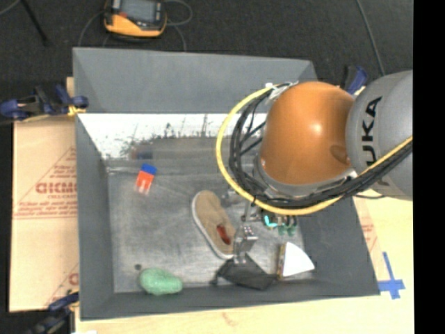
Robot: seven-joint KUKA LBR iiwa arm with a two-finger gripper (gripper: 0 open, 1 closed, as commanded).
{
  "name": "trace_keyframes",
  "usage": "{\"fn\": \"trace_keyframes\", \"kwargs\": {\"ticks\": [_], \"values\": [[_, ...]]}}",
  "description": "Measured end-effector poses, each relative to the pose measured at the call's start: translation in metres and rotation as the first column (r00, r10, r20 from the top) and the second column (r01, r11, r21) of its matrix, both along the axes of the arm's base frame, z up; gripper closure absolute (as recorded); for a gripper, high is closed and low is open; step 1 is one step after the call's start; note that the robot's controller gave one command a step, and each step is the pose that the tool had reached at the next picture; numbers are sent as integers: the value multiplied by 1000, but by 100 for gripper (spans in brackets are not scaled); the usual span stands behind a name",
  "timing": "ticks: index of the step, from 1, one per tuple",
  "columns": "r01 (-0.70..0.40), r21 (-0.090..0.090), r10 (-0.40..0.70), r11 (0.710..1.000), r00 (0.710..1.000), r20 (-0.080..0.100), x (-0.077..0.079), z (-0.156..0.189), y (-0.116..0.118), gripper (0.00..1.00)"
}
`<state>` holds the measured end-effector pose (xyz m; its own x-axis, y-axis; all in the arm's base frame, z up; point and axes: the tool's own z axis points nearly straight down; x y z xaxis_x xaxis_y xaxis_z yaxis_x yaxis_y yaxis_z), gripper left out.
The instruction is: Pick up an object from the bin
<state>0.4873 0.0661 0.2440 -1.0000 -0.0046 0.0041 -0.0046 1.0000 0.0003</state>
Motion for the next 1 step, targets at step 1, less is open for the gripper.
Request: {"fn": "trace_keyframes", "kwargs": {"ticks": [1], "values": [[3, 1, -3, 1000, 1000, 7, 1, 3, 0, 0]]}}
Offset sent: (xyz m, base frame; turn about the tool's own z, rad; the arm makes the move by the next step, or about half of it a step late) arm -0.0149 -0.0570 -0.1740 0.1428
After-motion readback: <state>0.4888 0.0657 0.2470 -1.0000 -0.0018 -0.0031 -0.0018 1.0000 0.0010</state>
